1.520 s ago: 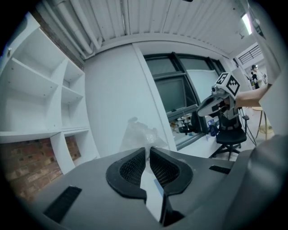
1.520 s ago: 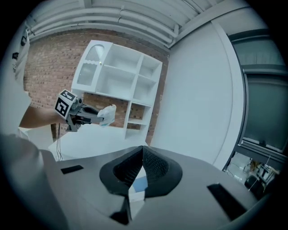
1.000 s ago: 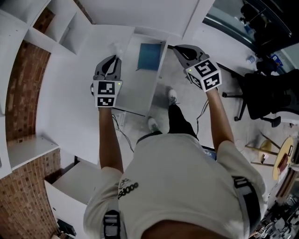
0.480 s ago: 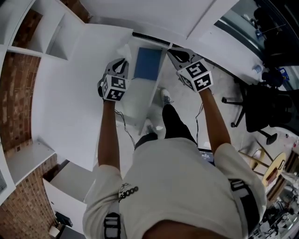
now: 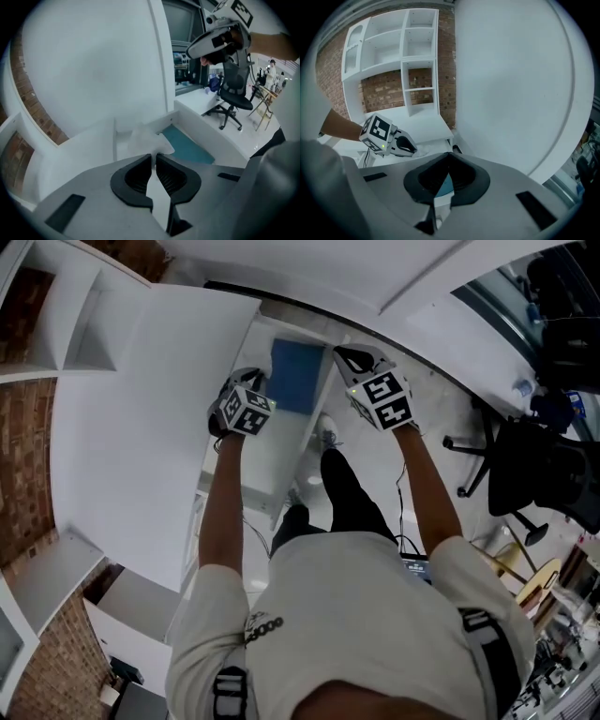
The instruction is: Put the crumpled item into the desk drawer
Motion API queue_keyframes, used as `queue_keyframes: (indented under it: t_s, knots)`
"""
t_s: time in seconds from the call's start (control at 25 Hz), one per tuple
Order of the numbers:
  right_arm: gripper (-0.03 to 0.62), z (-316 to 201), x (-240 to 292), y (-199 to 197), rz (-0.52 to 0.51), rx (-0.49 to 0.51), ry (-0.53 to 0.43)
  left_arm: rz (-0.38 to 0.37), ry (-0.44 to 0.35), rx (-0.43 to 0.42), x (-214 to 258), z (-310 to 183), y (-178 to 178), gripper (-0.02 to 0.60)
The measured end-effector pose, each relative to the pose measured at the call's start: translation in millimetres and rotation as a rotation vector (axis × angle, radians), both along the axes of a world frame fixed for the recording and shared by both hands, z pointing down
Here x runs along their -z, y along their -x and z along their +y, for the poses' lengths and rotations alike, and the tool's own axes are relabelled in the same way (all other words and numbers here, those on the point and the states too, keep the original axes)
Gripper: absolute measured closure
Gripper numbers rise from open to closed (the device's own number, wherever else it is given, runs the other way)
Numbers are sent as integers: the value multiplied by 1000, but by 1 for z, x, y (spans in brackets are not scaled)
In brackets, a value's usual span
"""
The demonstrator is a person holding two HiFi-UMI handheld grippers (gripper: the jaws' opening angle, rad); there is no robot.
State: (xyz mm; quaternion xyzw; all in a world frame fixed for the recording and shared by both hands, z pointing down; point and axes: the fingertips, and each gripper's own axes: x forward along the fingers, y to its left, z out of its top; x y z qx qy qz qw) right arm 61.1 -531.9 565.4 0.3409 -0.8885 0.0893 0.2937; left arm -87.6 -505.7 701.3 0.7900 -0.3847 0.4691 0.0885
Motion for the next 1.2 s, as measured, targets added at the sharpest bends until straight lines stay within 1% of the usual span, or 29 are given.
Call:
queue_keyframes:
  t_s: [0.08, 0.16, 0.36, 0.48, 0.64, 0.76, 0.96, 1.08, 1.2]
  knots:
    - [588, -7, -11, -3, -5, -5, 24, -23, 47, 5, -23, -4, -1, 537]
    - [588, -13, -20, -5, -7, -3, 46, -27, 89, 25, -44, -7, -1, 537]
    - [588, -23, -38, -12, -2, -4, 95, -38, 161, 80, -82, -16, 2, 537]
    - [588, -26, -46, -15, 2, 3, 114, -49, 183, 100, -96, -21, 4, 537]
    - [588, -26, -53, -17, -3, 10, 135, -54, 200, 96, -109, -22, 1, 534]
    - [588, -27, -52, -20, -9, 1, 124, -34, 224, 94, -119, -20, -5, 516]
    - [588, -21, -51, -30, 30, -2, 99, -6, 220, 113, -121, -17, -9, 464]
    - [588, -11, -45, -34, 41, 17, 95, -1, 196, 129, -110, -15, -7, 431]
    - [588, -6, -34, -35, 44, 8, 60, 20, 170, 124, -90, -9, -6, 430]
